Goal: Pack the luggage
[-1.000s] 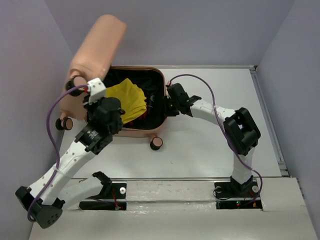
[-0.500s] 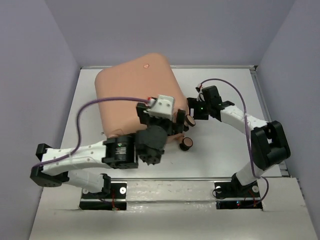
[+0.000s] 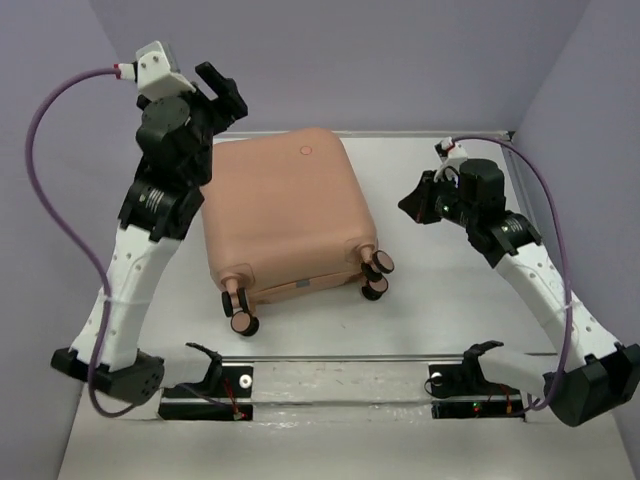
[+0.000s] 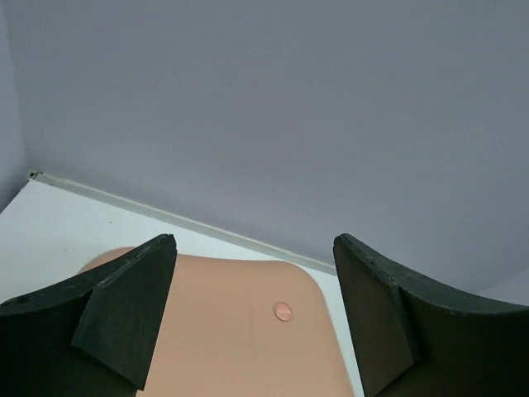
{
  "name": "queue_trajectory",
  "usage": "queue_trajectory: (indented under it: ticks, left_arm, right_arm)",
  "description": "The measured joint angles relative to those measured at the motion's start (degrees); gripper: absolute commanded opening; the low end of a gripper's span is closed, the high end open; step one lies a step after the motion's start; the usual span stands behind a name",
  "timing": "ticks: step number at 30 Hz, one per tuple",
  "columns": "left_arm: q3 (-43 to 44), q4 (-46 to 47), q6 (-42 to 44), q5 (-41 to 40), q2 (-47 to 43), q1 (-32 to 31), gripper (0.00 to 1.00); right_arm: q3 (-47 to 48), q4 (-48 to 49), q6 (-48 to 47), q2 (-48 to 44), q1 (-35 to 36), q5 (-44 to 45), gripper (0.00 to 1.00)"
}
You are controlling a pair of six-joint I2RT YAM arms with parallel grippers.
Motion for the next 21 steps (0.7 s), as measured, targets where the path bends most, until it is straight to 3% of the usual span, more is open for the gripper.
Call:
queue_trajectory:
  ticks: [3, 9, 12, 16, 21]
  left_arm:
    - [4.3, -1.0, -2.1, 11.2, 8.5, 11.7, 0.88]
    - [25.1, -7.5, -4.1, 29.9, 38.2, 26.8, 0.87]
    - [36.5, -9.5, -5.4, 37.3, 51.7, 31.6, 0.83]
    - [38.5, -7.6, -8.0, 47.4, 61.5, 36.6, 0.8]
    - [41.7, -2.3, -9.1, 58.3, 71.0, 38.3, 0.73]
  right_arm:
    - [1.4, -1.6, -0.4, -2.8, 4.5, -0.5, 0.07]
    - [2.6, -4.1, -1.5, -2.8, 26.9, -2.2, 0.07]
    - [2.4, -5.4, -1.6, -0.5, 33.2, -1.8, 0.07]
    - [1.7, -5.8, -1.3, 5.9, 38.4, 1.0, 0.07]
    - [1.0, -6.1, -0.9, 15.1, 39.6, 5.9, 0.07]
